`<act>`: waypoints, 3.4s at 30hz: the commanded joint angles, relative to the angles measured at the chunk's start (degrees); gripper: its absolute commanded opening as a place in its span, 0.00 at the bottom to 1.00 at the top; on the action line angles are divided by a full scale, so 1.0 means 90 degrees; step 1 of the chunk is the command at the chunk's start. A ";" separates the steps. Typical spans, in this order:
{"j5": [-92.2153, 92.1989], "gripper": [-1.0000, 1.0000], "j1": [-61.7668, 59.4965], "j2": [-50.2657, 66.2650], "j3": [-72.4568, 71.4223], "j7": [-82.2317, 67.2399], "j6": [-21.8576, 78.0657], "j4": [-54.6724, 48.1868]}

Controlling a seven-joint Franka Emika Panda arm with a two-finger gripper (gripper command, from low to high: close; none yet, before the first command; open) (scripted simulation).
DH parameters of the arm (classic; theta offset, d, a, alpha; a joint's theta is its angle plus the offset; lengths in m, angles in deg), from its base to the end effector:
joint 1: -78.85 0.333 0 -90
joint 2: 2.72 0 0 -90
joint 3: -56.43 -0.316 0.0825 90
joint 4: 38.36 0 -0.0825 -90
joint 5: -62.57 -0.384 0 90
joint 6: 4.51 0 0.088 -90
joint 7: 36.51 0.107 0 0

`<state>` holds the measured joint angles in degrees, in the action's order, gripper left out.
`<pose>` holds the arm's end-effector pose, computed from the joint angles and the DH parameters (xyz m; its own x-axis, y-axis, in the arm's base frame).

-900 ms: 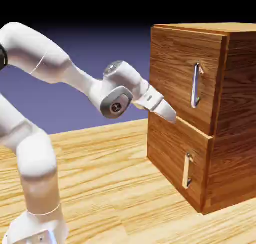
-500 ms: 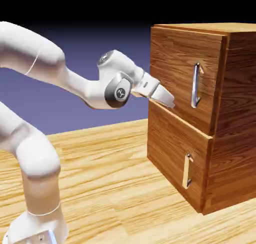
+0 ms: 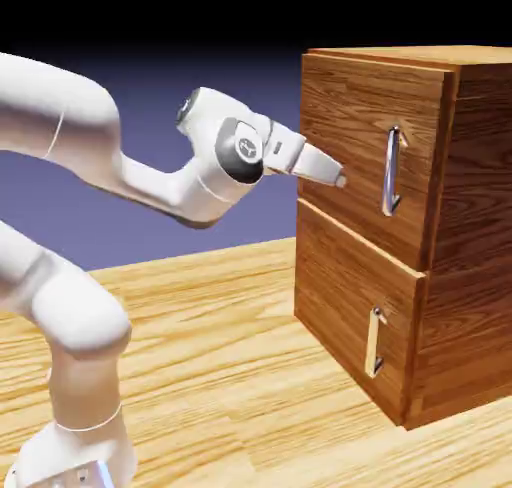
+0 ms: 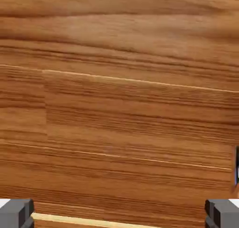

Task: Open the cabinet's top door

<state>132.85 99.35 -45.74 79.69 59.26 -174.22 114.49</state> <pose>0.3633 0.0267 0.5426 0.3589 -0.6218 0.6961 -0.2840 -0.7832 -0.5531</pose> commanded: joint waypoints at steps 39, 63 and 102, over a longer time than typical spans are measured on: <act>1.0102 1.00 0.3065 -0.1373 0.3469 0.7664 0.0667 -0.1329; 0.7647 0.00 -0.0154 -0.1391 0.0195 0.7788 0.1816 0.0469; -0.1941 0.00 -0.1064 -0.4490 -0.6645 0.4155 0.5565 0.1891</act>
<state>115.41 89.77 -86.16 19.90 96.66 -124.21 131.51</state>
